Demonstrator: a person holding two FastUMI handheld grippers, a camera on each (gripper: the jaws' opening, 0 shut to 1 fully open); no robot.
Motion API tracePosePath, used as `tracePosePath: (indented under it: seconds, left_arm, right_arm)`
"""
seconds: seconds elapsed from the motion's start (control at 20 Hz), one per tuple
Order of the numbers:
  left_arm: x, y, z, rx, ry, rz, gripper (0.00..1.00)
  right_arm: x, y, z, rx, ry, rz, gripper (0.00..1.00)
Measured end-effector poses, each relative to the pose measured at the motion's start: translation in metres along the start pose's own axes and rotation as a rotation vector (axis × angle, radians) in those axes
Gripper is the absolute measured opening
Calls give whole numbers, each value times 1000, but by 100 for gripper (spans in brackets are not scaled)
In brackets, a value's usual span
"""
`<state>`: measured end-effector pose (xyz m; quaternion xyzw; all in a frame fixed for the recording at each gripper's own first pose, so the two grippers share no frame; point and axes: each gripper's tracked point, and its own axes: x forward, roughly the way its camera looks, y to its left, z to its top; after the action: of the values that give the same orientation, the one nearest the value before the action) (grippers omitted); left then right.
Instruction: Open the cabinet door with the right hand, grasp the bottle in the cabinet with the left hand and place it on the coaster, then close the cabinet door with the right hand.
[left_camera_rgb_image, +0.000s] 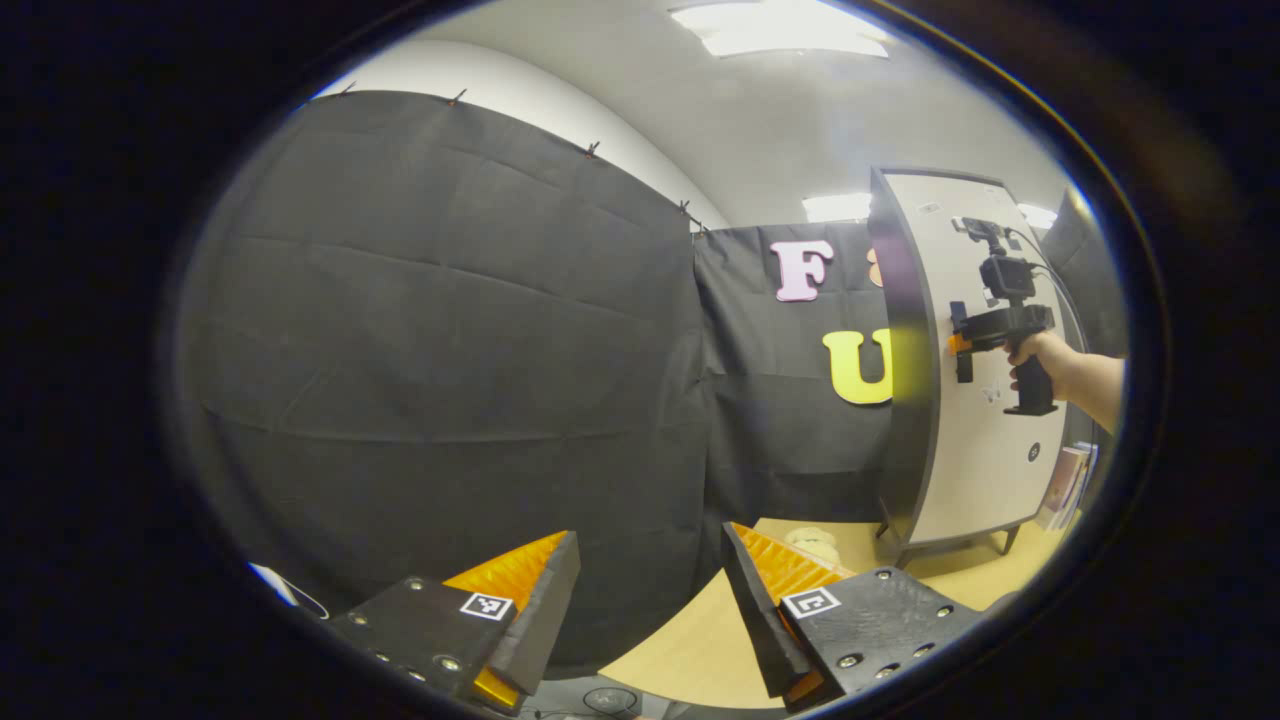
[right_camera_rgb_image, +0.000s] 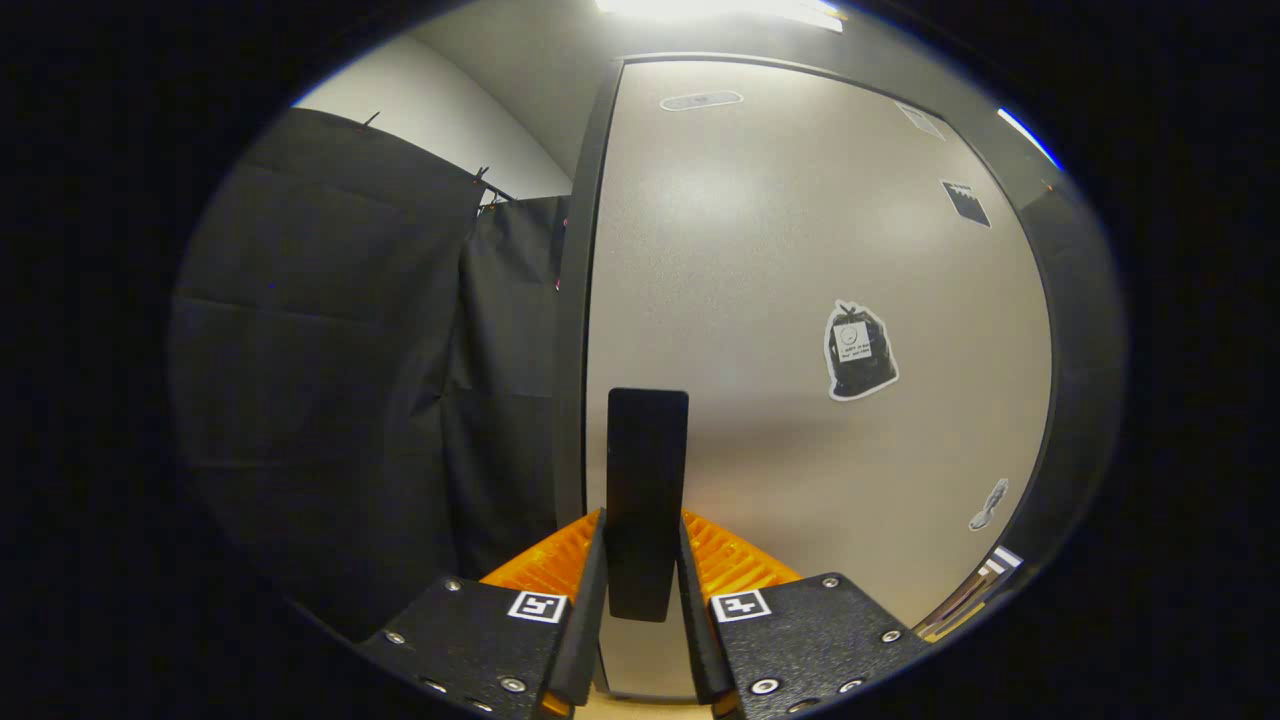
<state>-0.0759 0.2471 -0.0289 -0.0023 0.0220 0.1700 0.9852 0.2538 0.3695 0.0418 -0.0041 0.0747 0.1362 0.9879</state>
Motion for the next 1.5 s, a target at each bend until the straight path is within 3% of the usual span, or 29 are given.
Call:
tracePosePath:
  seconds: [0.05,0.1,0.15,0.3,0.6,0.7,0.75,0.85,0.95,1.0,1.2,1.25,1.3,1.45,1.5]
  left_arm:
    - [-1,1,-1,-4,4,-2,87]
    - [0,1,-1,-8,7,-3,82]
    - [1,1,-2,-13,7,-7,82]
    - [1,-1,4,-26,2,-22,82]
    - [-3,-20,16,-33,-16,-43,82]
    - [-6,-32,19,-29,-22,-58,87]
    - [-7,-37,20,-25,-23,-63,82]
    - [-9,-49,20,-22,-26,-80,82]
    - [-11,-62,25,-21,-31,-98,87]
    - [-12,-69,26,-21,-32,-107,82]
    - [-16,-84,35,-22,-51,-137,82]
    - [-15,-93,37,-23,-54,-146,87]
    - [-15,-100,39,-23,-57,-156,82]
    - [-14,-118,44,-15,-70,-178,82]
    - [-15,-124,47,-12,-75,-186,87]
  right_arm:
    - [0,0,-2,28,11,3,37]
    - [-1,0,-1,40,9,8,35]
    - [0,0,-1,32,10,11,34]
    - [-3,0,-2,-17,22,3,20]
    - [-15,2,-2,-14,31,55,19]
    - [-24,5,0,-10,29,82,20]
    - [-27,6,1,-10,27,95,20]
    - [-35,7,3,-3,25,118,20]
    - [-45,7,4,-3,28,142,20]
    - [-49,8,5,-6,28,154,20]
    - [-54,5,3,-2,36,201,20]
    - [-55,4,3,-7,37,211,20]
    - [-57,3,4,-14,38,220,20]
    - [-63,1,3,-11,44,257,19]
    - [-65,0,3,-9,50,269,20]
